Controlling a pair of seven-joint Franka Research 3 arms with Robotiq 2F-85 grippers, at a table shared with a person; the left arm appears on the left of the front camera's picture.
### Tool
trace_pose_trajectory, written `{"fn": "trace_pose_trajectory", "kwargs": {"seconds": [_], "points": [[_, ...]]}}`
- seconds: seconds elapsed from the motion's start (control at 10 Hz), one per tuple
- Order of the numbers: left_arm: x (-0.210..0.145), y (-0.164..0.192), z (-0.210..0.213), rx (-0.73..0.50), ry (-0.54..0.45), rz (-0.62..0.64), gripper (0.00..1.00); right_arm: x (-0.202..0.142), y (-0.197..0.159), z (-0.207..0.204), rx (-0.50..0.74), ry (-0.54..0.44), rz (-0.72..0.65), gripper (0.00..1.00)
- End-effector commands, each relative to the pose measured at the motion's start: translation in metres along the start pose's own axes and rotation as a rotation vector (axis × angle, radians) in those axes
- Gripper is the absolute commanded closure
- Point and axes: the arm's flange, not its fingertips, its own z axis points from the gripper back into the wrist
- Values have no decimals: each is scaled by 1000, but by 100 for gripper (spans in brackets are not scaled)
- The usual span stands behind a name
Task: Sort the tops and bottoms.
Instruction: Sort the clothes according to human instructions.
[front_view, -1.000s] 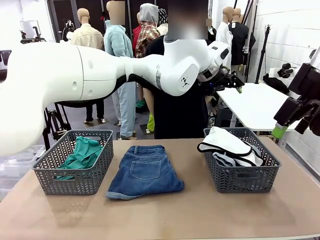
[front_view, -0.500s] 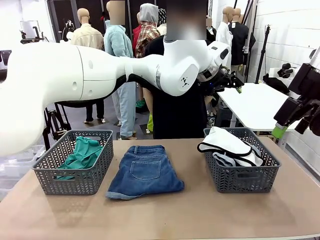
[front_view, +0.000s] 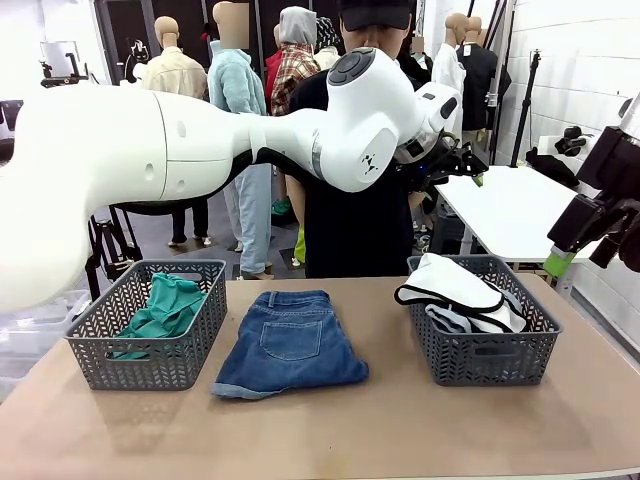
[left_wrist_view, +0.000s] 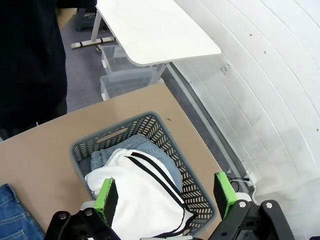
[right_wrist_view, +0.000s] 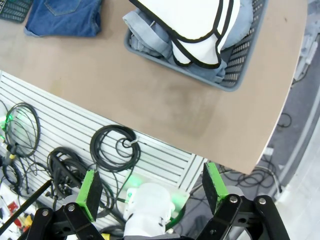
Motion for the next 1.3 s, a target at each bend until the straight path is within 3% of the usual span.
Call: {"fn": "trace_pose_trajectory", "kwargs": {"seconds": [0.0, 1.2], "points": [[-2, -2, 2, 17, -22, 9, 0, 3, 0, 1, 7, -1, -2, 0], [-2, -2, 2, 17, -22, 9, 0, 3, 0, 1, 7, -1, -2, 0]]}}
